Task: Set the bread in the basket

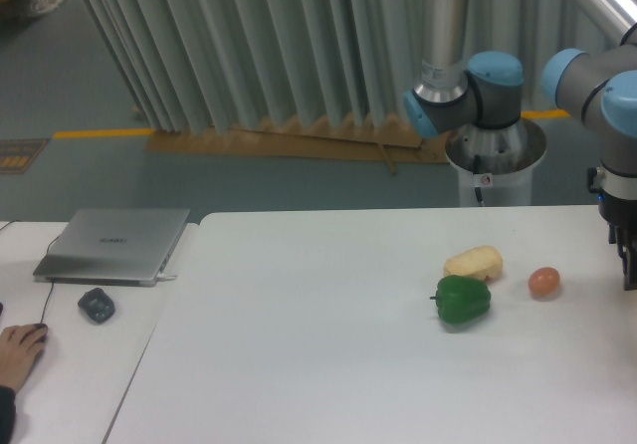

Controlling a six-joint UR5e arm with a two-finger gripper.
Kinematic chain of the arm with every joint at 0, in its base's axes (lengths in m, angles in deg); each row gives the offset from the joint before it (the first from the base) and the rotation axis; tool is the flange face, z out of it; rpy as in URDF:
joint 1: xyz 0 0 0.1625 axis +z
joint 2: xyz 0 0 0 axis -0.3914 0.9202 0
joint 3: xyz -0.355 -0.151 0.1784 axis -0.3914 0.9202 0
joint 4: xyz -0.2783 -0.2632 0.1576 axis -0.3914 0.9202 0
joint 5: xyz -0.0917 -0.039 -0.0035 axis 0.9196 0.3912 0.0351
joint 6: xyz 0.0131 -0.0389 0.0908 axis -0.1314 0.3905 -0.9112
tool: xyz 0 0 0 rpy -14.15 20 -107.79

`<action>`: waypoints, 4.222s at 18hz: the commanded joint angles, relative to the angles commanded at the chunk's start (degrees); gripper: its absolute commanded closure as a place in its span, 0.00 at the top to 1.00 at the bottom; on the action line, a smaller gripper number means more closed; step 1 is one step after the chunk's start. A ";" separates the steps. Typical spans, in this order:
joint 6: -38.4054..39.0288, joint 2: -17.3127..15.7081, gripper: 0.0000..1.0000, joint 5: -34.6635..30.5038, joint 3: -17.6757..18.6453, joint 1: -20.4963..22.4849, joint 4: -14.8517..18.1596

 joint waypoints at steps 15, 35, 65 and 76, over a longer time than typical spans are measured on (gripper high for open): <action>1.23 -0.18 1.00 2.03 0.34 0.62 -0.44; 22.22 -2.02 1.00 1.94 7.02 -6.84 -0.62; 55.99 -0.18 1.00 -14.67 12.56 -25.83 10.28; 56.87 3.07 0.61 -14.67 12.12 -26.01 6.68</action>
